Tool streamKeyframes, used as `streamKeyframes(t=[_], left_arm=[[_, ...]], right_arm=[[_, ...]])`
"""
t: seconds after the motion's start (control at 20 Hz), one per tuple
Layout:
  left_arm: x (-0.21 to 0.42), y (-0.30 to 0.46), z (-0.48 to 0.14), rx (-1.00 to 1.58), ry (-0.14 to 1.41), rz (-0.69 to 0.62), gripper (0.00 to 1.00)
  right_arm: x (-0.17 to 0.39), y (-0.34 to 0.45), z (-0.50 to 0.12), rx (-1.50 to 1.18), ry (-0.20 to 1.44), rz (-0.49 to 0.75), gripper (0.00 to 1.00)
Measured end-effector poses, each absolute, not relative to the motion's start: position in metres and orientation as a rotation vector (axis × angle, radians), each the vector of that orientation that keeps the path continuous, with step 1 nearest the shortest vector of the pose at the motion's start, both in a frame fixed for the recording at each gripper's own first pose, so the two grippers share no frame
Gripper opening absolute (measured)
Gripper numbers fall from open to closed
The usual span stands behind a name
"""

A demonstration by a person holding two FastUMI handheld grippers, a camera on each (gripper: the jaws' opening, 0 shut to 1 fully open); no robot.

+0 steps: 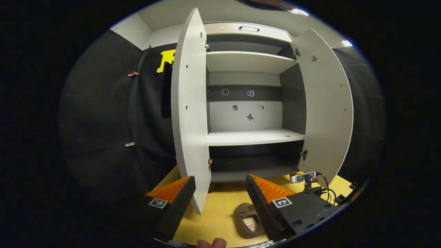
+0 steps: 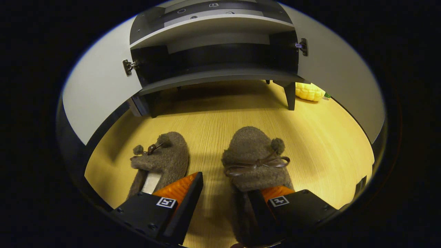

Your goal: Grab one shoe with the right hand and put it into the shoe cabinet, grab the other shoe with the left hand and put it into the shoe cabinet; then close the right door with the right hand and the left door with the left hand.

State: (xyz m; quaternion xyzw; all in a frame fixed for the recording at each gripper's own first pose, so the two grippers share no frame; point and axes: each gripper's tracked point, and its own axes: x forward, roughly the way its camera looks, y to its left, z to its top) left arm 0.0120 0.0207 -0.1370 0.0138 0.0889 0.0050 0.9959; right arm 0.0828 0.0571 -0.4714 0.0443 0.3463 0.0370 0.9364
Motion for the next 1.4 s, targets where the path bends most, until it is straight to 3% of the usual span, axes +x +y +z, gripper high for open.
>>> streamKeyframes(t=[0.05,0.1,0.15,0.2,0.3,0.35,0.4,0.6,1.05,1.4], left_arm=[[0.012,0.022,-0.141,0.025,0.186,0.014,0.94],[0.013,0.023,-0.144,0.023,0.191,0.016,0.94],[0.013,0.023,-0.146,0.022,0.194,0.017,0.94],[0.015,0.024,-0.147,0.023,0.196,0.019,0.94],[0.018,0.026,-0.149,0.028,0.2,0.023,0.94],[0.019,0.026,-0.15,0.027,0.2,0.023,0.94],[0.02,0.026,-0.15,0.025,0.201,0.024,0.94],[0.023,0.024,-0.153,0.023,0.209,0.024,0.94],[0.028,0.007,-0.152,-0.001,0.24,-0.007,0.94],[0.031,-0.01,-0.146,-0.015,0.234,-0.067,0.94]], right_arm=[[0.092,0.055,-0.475,0.092,0.693,0.059,0.81],[0.094,0.053,-0.474,0.1,0.678,0.047,0.66],[0.097,0.046,-0.474,0.1,0.674,0.025,0.63],[0.1,0.042,-0.477,0.109,0.665,0.01,0.34],[0.101,0.044,-0.472,0.129,0.65,0.028,0.18],[0.102,0.043,-0.473,0.122,0.651,0.037,0.18],[0.098,0.041,-0.47,0.114,0.65,0.038,0.09],[0.101,0.029,-0.433,0.116,0.618,0.013,0.08],[0.112,0.02,-0.266,0.126,0.551,0.057,0.09],[0.162,0.022,-0.145,0.098,0.473,0.1,0.08]])
